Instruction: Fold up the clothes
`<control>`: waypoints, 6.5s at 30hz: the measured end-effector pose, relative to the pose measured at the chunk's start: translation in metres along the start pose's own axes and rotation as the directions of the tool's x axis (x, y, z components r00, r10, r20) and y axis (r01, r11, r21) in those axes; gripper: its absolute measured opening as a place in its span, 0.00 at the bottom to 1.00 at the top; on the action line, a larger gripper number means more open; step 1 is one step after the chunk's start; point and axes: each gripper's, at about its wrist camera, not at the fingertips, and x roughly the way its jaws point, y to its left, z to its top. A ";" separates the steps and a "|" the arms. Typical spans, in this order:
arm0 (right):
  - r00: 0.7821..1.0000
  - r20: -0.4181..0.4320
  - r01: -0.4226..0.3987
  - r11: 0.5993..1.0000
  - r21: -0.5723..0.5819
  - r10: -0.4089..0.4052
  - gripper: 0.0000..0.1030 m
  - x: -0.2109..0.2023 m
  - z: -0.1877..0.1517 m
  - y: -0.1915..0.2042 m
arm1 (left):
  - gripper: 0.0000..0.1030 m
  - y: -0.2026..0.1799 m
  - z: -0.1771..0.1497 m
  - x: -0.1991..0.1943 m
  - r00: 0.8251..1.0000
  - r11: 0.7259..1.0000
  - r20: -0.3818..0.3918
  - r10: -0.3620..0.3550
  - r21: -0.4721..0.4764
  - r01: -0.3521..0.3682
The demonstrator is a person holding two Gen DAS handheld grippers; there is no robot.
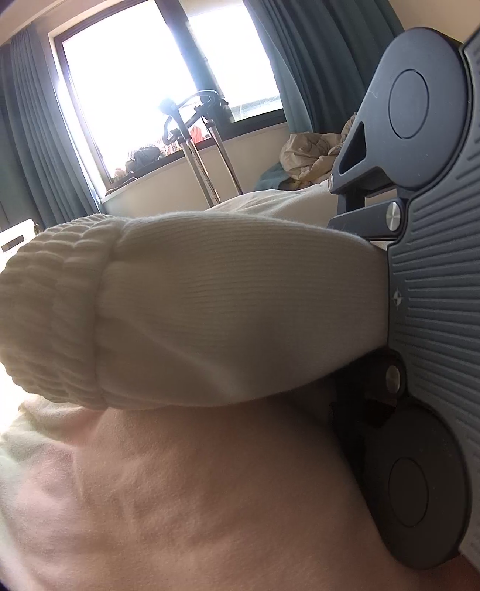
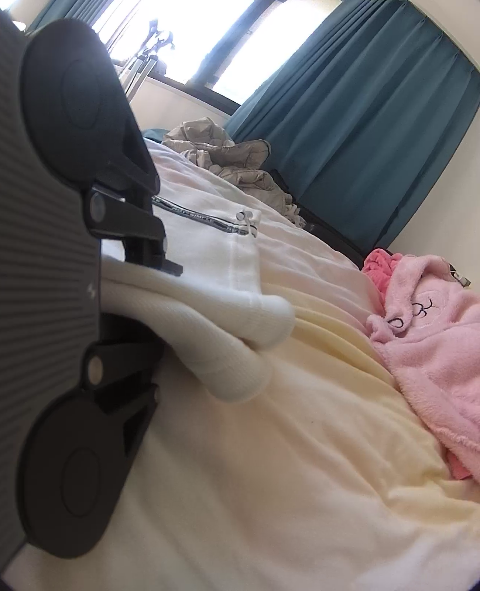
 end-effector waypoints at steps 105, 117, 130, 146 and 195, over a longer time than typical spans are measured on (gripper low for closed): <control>0.930 0.000 -0.195 0.495 -0.847 0.367 0.08 -0.258 -0.256 0.314 | 0.91 -0.102 -0.088 -0.107 0.999 0.677 -0.050 0.011 0.735 0.029; 0.914 -0.322 -0.368 0.168 -0.915 0.246 0.09 -0.267 -0.409 0.287 | 0.91 -0.092 -0.064 -0.103 0.999 0.720 -0.054 0.001 0.693 0.037; 0.858 -0.460 -0.490 0.097 -0.866 0.231 0.11 -0.277 -0.405 0.266 | 0.91 -0.085 -0.064 -0.099 0.992 0.742 -0.118 -0.040 0.662 0.109; 0.735 -0.630 -0.677 0.217 -0.704 0.250 0.40 -0.310 -0.306 0.244 | 0.91 -0.092 -0.132 -0.086 0.982 0.555 -0.186 -0.011 0.816 0.161; 0.909 -0.388 -0.298 0.890 -0.346 0.153 0.44 -0.208 -0.179 0.138 | 0.92 -0.071 -0.175 -0.071 0.985 0.445 -0.110 0.133 0.894 0.040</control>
